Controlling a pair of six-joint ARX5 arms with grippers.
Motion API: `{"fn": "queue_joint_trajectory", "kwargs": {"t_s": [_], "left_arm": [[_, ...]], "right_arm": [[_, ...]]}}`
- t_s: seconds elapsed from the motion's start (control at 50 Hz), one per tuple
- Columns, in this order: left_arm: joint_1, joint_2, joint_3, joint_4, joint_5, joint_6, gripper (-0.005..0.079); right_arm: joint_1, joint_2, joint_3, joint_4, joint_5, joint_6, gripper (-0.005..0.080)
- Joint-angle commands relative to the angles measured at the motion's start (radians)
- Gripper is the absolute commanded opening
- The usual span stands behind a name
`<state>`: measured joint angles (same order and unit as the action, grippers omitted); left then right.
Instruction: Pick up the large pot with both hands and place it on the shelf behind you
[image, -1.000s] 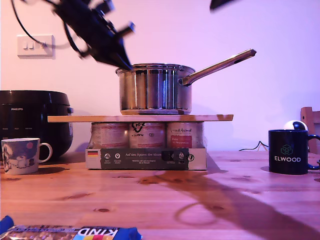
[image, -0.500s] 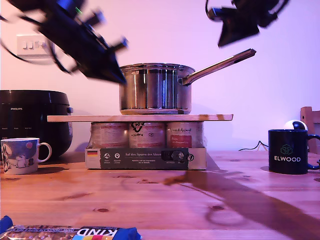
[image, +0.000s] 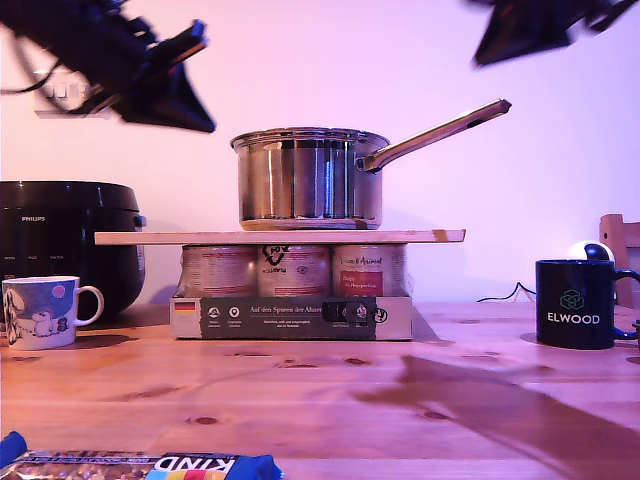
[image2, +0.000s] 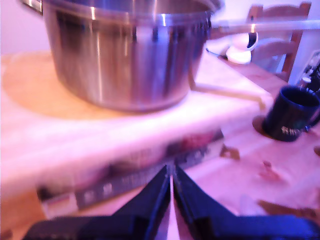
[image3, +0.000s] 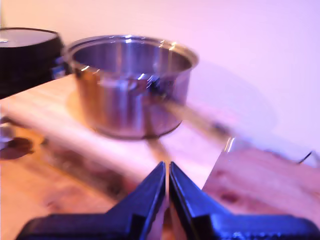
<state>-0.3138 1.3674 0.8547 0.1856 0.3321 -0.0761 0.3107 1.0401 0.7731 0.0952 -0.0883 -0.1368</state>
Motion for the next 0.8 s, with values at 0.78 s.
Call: {"fn": "queue_joint_trajectory", "kwargs": {"t_s": [0.78], "left_arm": [[-0.054,-0.589,-0.443,0.133,-0.121,-0.029,-0.0021]], "right_arm": [[0.213,-0.491,-0.366,-0.035,0.176,0.092,-0.001]]}}
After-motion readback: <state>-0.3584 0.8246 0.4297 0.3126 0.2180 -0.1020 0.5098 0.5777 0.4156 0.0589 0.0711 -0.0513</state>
